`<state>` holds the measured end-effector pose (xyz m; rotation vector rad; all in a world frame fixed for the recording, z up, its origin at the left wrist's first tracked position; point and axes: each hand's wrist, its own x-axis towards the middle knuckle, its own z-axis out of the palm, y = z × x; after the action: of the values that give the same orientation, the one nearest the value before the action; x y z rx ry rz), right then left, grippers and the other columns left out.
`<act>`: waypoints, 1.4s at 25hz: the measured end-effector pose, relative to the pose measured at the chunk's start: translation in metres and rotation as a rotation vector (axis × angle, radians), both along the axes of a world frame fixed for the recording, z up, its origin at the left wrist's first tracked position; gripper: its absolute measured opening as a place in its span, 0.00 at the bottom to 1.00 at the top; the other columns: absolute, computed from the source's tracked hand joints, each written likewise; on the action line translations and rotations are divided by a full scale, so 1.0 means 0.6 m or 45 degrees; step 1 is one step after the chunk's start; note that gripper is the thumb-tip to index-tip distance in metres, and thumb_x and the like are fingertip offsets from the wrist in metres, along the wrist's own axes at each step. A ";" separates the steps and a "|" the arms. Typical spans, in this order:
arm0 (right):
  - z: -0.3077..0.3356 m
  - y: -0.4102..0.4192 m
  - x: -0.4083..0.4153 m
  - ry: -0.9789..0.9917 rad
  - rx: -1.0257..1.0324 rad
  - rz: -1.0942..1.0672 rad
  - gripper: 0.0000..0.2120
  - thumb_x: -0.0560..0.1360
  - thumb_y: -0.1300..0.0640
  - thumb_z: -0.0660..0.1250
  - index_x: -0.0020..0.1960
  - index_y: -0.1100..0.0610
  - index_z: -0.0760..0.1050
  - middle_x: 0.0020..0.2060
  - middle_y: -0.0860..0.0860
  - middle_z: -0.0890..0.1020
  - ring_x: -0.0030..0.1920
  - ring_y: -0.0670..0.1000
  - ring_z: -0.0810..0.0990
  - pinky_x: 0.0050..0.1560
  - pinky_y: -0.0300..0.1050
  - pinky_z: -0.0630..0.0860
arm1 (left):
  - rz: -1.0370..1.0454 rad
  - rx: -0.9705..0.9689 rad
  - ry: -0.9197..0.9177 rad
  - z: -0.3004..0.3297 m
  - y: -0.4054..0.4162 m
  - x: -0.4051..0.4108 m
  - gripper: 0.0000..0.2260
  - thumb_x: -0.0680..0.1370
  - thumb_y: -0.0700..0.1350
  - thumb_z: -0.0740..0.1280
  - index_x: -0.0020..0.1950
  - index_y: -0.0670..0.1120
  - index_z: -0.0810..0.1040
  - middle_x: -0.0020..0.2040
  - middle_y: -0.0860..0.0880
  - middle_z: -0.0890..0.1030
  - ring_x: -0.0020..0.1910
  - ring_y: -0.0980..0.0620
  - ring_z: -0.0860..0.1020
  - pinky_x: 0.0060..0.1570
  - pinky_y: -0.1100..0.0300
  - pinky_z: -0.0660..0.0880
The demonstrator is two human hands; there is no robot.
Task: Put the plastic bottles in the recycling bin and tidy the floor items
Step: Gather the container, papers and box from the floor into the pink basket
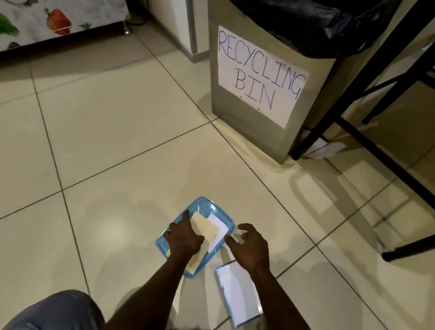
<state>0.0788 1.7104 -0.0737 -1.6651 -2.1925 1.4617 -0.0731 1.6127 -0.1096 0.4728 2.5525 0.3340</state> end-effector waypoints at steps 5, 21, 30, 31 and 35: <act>0.000 -0.010 -0.011 0.048 0.038 -0.054 0.23 0.73 0.47 0.76 0.65 0.54 0.77 0.54 0.53 0.83 0.55 0.55 0.83 0.55 0.44 0.78 | 0.086 0.344 -0.166 0.023 -0.018 -0.021 0.30 0.69 0.45 0.77 0.70 0.46 0.74 0.64 0.44 0.81 0.64 0.43 0.77 0.64 0.53 0.72; 0.018 0.012 0.000 -0.487 -0.115 0.492 0.49 0.54 0.26 0.77 0.69 0.47 0.71 0.64 0.49 0.79 0.64 0.53 0.79 0.59 0.46 0.76 | 0.616 0.884 -0.652 0.060 -0.033 -0.058 0.08 0.70 0.45 0.79 0.45 0.49 0.84 0.48 0.44 0.87 0.46 0.44 0.84 0.50 0.48 0.80; -0.008 -0.038 0.010 -0.541 0.036 0.426 0.54 0.54 0.37 0.83 0.70 0.44 0.56 0.58 0.52 0.68 0.59 0.60 0.80 0.56 0.53 0.80 | 0.746 0.876 -0.578 0.027 -0.101 -0.053 0.15 0.72 0.43 0.77 0.56 0.42 0.82 0.54 0.41 0.85 0.53 0.40 0.83 0.59 0.41 0.78; 0.000 -0.026 0.002 -0.504 0.062 0.418 0.54 0.53 0.36 0.83 0.70 0.45 0.57 0.56 0.51 0.69 0.59 0.59 0.80 0.53 0.51 0.78 | 0.777 0.887 -0.605 0.024 -0.106 -0.050 0.15 0.72 0.43 0.77 0.57 0.41 0.82 0.54 0.40 0.85 0.54 0.39 0.83 0.59 0.41 0.78; 0.034 0.018 -0.055 -0.352 0.224 0.396 0.55 0.51 0.29 0.80 0.69 0.47 0.58 0.56 0.52 0.77 0.58 0.58 0.81 0.47 0.47 0.72 | 0.995 1.023 -0.693 0.018 -0.124 -0.027 0.13 0.73 0.43 0.76 0.56 0.41 0.82 0.53 0.40 0.85 0.47 0.42 0.84 0.43 0.51 0.82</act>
<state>0.0459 1.7213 -0.0532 -1.6076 -2.7414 1.0969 -0.0891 1.5382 -0.0990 -0.3564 1.8650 1.5457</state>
